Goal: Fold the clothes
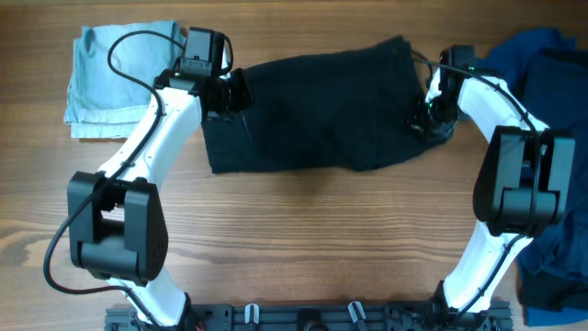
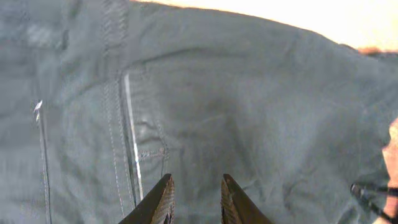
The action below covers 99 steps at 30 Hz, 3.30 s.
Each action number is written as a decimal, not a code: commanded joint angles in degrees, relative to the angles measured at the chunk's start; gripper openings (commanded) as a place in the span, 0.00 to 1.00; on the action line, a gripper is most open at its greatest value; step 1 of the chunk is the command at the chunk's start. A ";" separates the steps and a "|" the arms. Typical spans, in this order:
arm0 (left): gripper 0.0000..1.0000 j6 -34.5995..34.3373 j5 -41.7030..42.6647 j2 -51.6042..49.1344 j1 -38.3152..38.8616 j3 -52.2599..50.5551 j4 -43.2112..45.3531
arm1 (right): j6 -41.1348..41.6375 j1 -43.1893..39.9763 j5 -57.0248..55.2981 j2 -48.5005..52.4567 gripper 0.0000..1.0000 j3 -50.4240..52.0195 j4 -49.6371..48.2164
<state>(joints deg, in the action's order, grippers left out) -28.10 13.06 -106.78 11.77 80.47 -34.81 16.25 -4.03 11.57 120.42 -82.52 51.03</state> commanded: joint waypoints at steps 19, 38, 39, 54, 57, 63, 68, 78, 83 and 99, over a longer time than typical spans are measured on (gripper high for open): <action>0.04 2.36 -6.45 -0.04 -0.04 -0.11 2.93 | -2.86 5.51 -7.45 -25.64 0.04 2.60 6.71; 0.05 0.09 0.61 -10.43 0.92 -0.11 23.65 | -10.27 5.57 7.43 -15.63 0.04 2.62 -23.47; 0.05 0.11 0.59 -11.13 0.85 -0.11 24.59 | -10.86 5.57 7.82 -13.53 0.04 2.62 -24.79; 0.06 0.26 -8.24 -18.08 0.35 -0.11 28.65 | -13.25 5.90 1.11 6.51 0.04 2.62 -36.48; 0.04 0.26 -8.68 -18.82 -0.85 -0.11 27.93 | -13.29 5.90 0.96 5.44 0.04 2.60 -36.13; 0.04 0.26 -8.66 -18.82 -2.54 -0.11 28.37 | -13.22 5.90 2.45 0.50 0.04 2.60 -34.84; 0.08 0.26 -8.66 -18.82 -2.95 -0.11 28.11 | -13.05 5.90 2.16 -2.47 0.04 2.60 -34.97; 0.09 0.26 -8.66 -18.82 -2.93 -0.11 27.65 | -11.37 5.90 -7.80 0.15 0.04 2.62 -36.98; 0.10 0.26 -8.63 -18.82 -2.93 -0.11 27.50 | -11.34 5.90 -9.92 1.86 0.04 2.62 -37.53; 0.10 0.28 -8.68 -18.82 -2.93 -0.11 27.08 | -11.37 3.93 -23.61 5.88 0.04 2.62 -39.54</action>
<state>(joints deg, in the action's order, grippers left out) -27.70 6.68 -124.95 9.63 80.42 -6.61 4.45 1.85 -6.39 123.22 -79.79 11.90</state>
